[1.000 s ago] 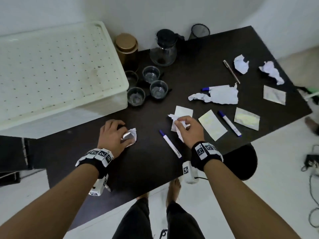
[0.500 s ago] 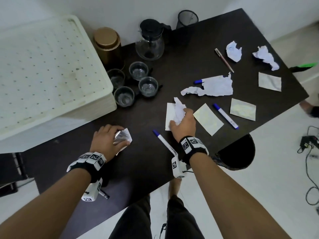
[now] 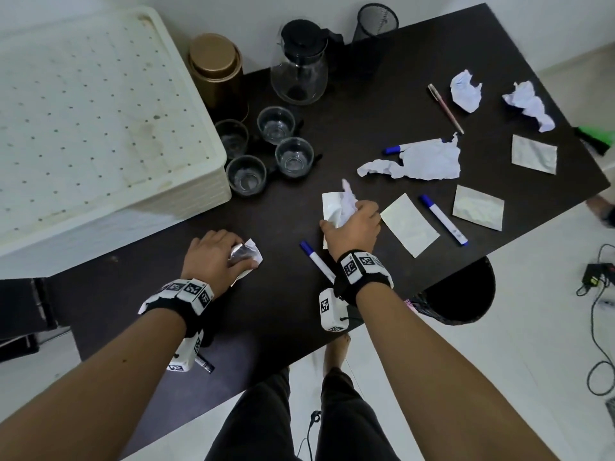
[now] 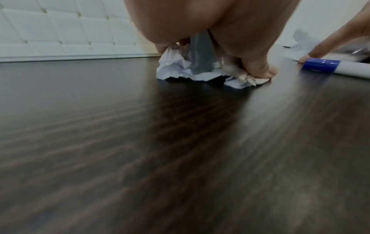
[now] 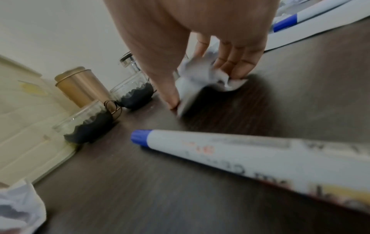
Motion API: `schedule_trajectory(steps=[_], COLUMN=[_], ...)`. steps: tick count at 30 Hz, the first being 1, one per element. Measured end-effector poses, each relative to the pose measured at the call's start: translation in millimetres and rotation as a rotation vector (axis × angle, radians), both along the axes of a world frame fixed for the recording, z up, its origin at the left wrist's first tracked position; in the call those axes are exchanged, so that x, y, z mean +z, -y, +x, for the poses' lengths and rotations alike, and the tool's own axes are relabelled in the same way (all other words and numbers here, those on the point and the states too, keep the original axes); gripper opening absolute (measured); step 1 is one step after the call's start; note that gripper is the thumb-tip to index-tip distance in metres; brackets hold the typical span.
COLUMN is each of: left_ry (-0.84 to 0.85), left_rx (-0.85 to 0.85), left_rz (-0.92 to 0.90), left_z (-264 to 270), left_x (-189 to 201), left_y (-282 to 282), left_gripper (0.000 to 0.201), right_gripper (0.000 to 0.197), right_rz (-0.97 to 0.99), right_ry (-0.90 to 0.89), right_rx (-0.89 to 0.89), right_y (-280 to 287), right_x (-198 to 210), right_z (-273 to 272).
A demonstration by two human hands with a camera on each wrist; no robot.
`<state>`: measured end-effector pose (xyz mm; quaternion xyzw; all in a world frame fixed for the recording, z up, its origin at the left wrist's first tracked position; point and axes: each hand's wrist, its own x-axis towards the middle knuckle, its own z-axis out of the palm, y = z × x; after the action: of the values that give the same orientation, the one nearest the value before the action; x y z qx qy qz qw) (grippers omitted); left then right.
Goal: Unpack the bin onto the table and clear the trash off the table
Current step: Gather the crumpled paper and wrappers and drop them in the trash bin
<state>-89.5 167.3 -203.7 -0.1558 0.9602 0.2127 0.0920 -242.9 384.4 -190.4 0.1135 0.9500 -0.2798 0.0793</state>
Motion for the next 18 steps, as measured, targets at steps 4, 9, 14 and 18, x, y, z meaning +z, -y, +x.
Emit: schedule_trajectory(steps=[4, 9, 14, 18], left_ry=[0.030, 0.056, 0.100, 0.098], left_rx=[0.080, 0.095, 0.085, 0.064], left_rz=[0.035, 0.043, 0.056, 0.166], left_z=[-5, -6, -8, -27], left_x=[13, 21, 23, 30], left_y=[-5, -8, -7, -6], left_gripper=[0.045, 0.045, 0.046, 0.042], right_gripper=[0.083, 0.059, 0.032, 0.023], right_rz=[0.003, 0.030, 0.003, -0.058], right_ry=[0.076, 0.071, 0.052, 0.009], right_rx=[0.006, 0.095, 0.173, 0.175], right_y=[3, 2, -13, -38], right_x=[4, 2, 5, 12], right_z=[-3, -6, -13, -19])
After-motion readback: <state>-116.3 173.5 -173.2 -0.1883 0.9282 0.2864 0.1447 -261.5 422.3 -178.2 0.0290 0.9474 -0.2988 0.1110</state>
